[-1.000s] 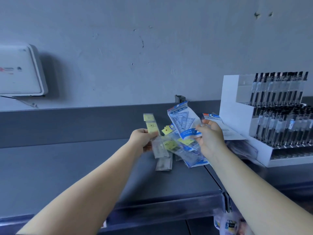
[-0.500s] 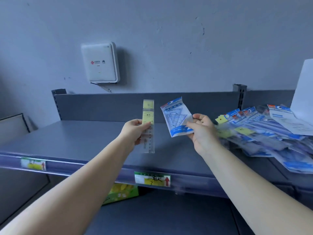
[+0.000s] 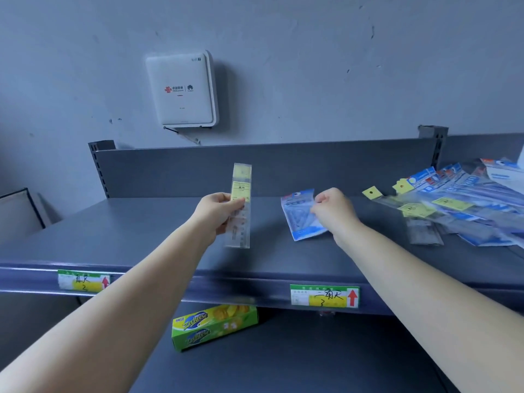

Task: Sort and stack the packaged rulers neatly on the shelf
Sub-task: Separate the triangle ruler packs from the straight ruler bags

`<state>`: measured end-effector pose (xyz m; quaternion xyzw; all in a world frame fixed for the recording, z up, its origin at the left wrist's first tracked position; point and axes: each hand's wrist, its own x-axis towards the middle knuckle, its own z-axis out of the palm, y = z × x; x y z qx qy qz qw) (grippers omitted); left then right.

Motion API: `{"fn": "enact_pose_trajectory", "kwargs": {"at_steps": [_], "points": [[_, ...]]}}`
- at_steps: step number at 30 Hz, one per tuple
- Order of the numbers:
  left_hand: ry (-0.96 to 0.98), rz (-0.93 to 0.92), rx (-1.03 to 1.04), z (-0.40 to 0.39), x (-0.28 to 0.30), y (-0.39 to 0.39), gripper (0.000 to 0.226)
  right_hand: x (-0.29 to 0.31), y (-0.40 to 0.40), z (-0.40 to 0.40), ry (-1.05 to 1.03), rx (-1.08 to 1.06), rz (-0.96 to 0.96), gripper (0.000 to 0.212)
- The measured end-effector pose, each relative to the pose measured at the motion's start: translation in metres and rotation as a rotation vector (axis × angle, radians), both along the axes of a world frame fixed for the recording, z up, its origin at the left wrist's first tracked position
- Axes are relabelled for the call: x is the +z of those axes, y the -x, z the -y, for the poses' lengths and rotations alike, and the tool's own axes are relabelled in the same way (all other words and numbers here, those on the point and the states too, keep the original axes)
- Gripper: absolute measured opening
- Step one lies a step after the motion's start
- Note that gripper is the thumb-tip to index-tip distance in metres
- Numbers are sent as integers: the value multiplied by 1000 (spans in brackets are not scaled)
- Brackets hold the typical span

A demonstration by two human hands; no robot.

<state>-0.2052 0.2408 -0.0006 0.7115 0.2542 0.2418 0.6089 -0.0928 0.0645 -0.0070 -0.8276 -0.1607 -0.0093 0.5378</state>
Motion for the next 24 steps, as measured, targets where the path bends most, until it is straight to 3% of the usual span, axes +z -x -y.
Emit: {"fn": "enact_pose_trajectory", "kwargs": {"at_steps": [3, 17, 21, 24], "points": [[-21, -24, -39, -21, 1, 2, 11, 3, 8, -13, 185, -46, 114, 23], [-377, -210, 149, -193, 13, 78, 10, 17, 68, -163, 313, 174, 248, 16], [-508, -320, 206, -234, 7, 86, 18, 7, 79, -191, 342, 236, 288, 16], [-688, -520, 278, -253, -2, 84, 46, 3, 78, -196, 378, 252, 331, 13]]}}
